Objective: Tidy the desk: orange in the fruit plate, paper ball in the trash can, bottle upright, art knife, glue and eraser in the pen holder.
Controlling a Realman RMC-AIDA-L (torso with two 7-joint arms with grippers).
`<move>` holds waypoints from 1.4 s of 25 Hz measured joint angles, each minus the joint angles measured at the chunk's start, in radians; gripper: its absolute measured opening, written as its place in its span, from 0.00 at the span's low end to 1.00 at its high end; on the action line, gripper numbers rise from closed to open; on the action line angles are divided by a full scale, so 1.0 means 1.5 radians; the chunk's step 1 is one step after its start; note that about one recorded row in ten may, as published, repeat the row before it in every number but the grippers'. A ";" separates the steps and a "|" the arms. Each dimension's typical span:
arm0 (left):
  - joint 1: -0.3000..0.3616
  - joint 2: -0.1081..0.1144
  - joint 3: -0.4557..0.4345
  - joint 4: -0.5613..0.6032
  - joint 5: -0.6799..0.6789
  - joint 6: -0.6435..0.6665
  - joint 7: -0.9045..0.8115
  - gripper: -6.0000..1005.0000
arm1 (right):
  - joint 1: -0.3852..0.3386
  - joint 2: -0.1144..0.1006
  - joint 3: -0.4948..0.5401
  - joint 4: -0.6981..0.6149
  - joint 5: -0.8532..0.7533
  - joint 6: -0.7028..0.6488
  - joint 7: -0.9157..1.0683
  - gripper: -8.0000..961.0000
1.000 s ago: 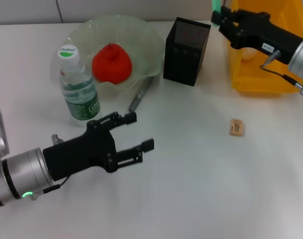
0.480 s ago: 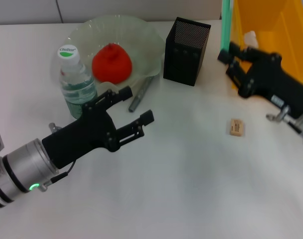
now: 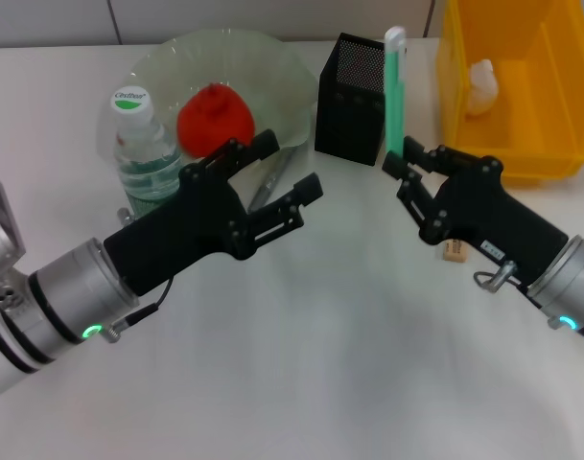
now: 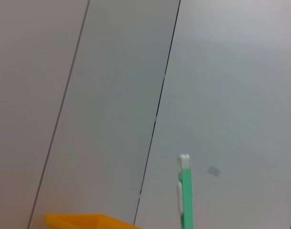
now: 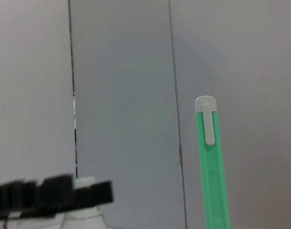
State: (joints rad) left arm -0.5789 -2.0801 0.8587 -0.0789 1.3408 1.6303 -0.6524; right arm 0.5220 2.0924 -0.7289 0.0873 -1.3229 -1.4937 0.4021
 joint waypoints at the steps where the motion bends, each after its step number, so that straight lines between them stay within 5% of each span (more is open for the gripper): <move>1: -0.004 0.000 -0.004 -0.005 0.000 0.000 0.004 0.79 | 0.002 0.000 0.001 0.009 0.000 0.000 -0.017 0.19; 35: -0.047 0.000 -0.086 -0.068 0.005 -0.036 0.014 0.79 | 0.050 0.001 0.012 0.088 -0.051 0.031 -0.155 0.19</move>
State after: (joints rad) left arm -0.6490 -2.0801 0.7300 -0.1802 1.3480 1.5757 -0.6319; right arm 0.5965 2.0939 -0.7102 0.2195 -1.4001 -1.4467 0.1691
